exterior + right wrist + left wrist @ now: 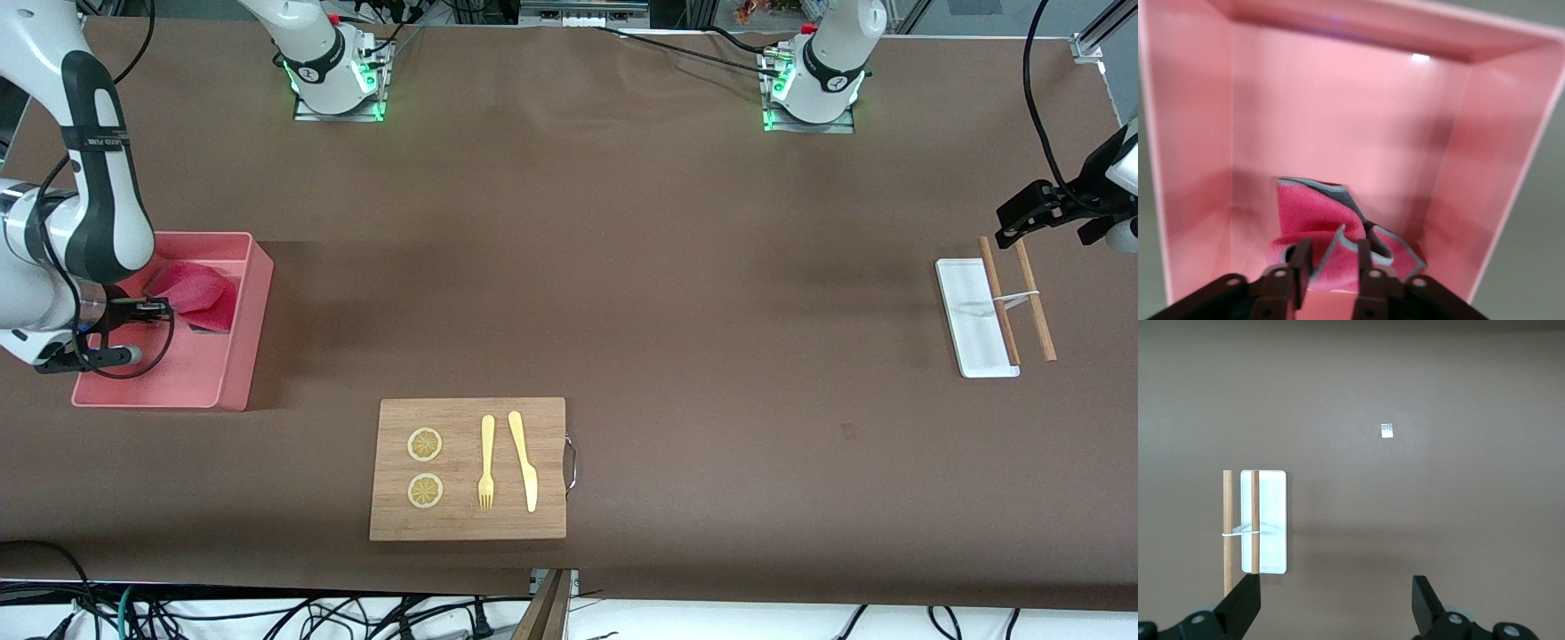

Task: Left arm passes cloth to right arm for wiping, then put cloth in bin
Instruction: 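Open the right gripper to drop the cloth and raise it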

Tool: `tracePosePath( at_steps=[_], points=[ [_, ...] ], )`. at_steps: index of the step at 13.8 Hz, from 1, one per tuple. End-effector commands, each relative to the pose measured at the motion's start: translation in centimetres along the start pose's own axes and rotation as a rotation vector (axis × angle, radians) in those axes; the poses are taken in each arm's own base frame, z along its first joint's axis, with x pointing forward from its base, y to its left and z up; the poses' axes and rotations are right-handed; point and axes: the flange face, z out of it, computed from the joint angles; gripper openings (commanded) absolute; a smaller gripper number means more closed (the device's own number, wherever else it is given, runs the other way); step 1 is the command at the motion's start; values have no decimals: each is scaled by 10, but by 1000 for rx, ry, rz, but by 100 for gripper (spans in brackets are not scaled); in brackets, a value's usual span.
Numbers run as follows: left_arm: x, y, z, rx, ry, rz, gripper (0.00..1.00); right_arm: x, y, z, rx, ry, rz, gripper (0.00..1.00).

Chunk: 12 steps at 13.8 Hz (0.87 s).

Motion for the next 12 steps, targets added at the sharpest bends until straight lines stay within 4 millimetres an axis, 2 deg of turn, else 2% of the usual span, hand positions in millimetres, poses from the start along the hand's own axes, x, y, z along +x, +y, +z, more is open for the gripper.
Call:
tracePosePath(
  at_steps=[1,4,7,9,11,12],
  points=[
    [5,1,-6,-20,-2,14,100,-19,-18,-71,19,77,-15,100],
    [5,1,-6,-20,-3,14,100,-41,-40,-130,28,105,-47,100],
    [5,1,-7,-20,-2,14,100,-71,-40,-189,15,162,-49,100],
    [5,1,-7,-20,0,14,100,-82,-54,-204,23,142,-91,100],
    [5,1,-7,-20,-2,14,100,-83,-92,-229,8,172,-148,100],
    [5,1,-7,-20,0,14,100,-86,-98,-244,7,193,-154,100]
  ],
)
